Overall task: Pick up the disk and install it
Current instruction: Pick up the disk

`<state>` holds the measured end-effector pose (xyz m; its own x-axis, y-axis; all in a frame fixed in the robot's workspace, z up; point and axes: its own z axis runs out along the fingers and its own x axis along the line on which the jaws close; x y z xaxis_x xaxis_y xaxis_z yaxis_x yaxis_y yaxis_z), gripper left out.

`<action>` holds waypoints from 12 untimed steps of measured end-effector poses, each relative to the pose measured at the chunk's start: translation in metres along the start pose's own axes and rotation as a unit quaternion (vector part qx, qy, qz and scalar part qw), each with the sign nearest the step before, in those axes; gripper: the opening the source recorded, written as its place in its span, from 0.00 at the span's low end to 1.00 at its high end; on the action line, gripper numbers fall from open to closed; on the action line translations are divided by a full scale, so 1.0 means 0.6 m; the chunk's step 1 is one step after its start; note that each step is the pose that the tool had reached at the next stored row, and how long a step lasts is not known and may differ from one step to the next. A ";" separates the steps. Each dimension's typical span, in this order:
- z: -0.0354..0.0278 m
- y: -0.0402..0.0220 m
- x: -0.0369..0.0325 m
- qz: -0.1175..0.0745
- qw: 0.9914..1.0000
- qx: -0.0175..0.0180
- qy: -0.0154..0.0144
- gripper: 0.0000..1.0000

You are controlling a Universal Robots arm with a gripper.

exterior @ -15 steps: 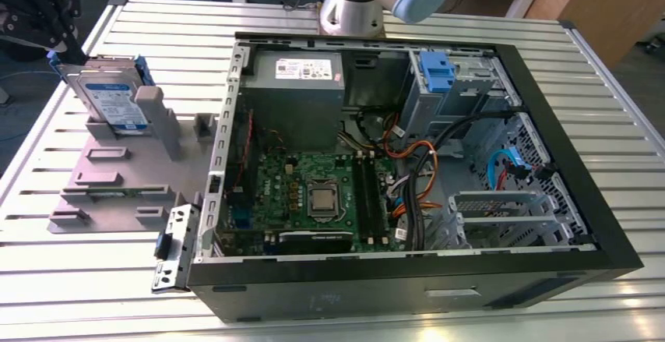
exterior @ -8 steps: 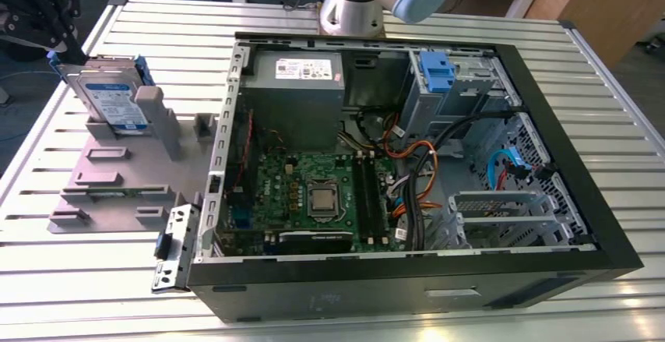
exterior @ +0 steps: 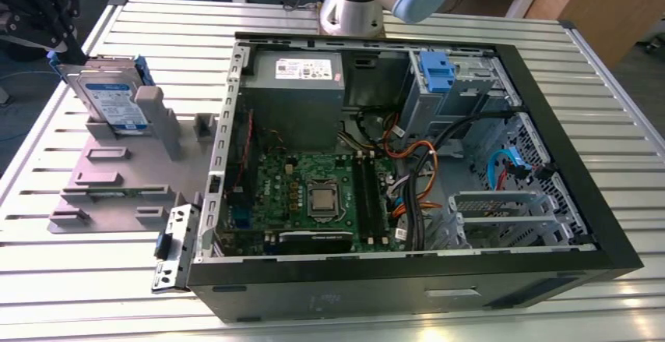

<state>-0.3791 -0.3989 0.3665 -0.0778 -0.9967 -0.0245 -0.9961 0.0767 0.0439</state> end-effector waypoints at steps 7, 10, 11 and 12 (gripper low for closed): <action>0.000 0.000 0.000 -0.007 1.000 0.000 0.000 0.11; 0.000 0.000 0.000 -0.007 1.000 0.000 0.000 0.11; 0.000 0.000 0.000 -0.007 1.000 0.000 0.000 0.11; 0.000 0.000 0.000 -0.007 1.000 0.000 0.000 0.11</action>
<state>-0.3791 -0.3989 0.3665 -0.0645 -0.9976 -0.0247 -0.9970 0.0634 0.0439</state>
